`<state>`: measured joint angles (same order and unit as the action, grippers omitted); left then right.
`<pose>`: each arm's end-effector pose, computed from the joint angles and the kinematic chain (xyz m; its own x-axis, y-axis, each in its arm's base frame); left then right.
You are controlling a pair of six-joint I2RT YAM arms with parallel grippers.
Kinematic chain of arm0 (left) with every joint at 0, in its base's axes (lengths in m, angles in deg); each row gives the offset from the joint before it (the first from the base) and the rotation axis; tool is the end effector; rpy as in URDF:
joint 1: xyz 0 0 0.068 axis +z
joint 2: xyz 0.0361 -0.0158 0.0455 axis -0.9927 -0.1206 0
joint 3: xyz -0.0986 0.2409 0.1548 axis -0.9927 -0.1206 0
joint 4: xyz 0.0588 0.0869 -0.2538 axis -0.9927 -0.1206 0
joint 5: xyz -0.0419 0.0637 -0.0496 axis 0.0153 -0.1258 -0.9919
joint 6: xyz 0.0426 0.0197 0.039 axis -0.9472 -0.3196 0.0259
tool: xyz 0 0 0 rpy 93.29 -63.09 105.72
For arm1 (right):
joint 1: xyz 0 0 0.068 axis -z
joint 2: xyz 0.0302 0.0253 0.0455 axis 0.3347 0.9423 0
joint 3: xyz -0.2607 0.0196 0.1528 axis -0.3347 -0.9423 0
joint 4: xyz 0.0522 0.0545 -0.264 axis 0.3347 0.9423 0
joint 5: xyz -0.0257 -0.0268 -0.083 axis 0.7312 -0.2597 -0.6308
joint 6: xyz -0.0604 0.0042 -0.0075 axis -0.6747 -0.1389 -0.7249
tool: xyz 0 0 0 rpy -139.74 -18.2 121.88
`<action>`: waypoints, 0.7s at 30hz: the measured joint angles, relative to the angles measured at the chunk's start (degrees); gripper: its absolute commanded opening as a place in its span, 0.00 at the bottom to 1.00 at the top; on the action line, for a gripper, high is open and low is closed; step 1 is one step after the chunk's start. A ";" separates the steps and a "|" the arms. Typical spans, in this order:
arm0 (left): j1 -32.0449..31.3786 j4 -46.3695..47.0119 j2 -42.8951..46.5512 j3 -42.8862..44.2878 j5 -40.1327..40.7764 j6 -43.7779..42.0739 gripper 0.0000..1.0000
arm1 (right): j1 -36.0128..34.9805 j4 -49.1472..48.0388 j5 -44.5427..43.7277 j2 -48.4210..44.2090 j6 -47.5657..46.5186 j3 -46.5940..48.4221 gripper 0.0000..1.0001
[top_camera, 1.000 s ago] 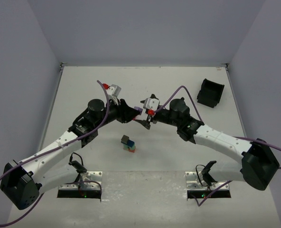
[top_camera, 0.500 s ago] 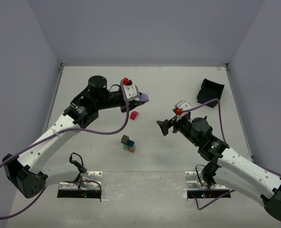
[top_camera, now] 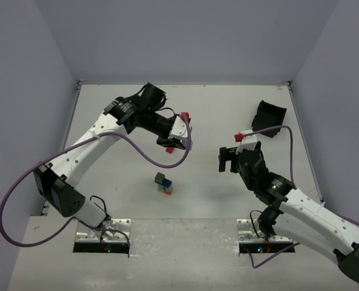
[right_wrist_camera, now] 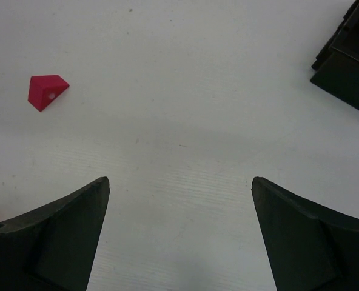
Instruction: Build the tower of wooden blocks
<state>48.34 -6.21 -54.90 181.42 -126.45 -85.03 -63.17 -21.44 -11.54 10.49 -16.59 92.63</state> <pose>0.2412 -0.2087 0.4126 0.4121 0.4502 -0.7921 0.9065 -0.2900 0.3068 0.1377 0.0976 0.2557 -0.3773 0.0913 -0.9216 -0.0931 0.9864 0.1358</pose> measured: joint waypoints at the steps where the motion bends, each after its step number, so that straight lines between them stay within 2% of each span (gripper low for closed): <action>1: -0.52 -1.28 0.19 -0.86 0.31 -0.51 0.00 | 0.00 1.00 -0.72 0.66 0.49 0.42 0.99; 8: -7.64 -4.92 0.39 -5.63 6.70 -0.12 0.00 | 0.00 6.06 -4.96 2.90 3.56 1.28 0.99; 21: -8.24 -1.35 4.64 -16.94 12.67 2.30 0.00 | 0.00 11.41 -8.89 3.43 6.55 1.60 0.99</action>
<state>40.10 -7.56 -50.26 164.48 -113.78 -82.73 -63.17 -10.04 -20.43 13.92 -10.04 94.24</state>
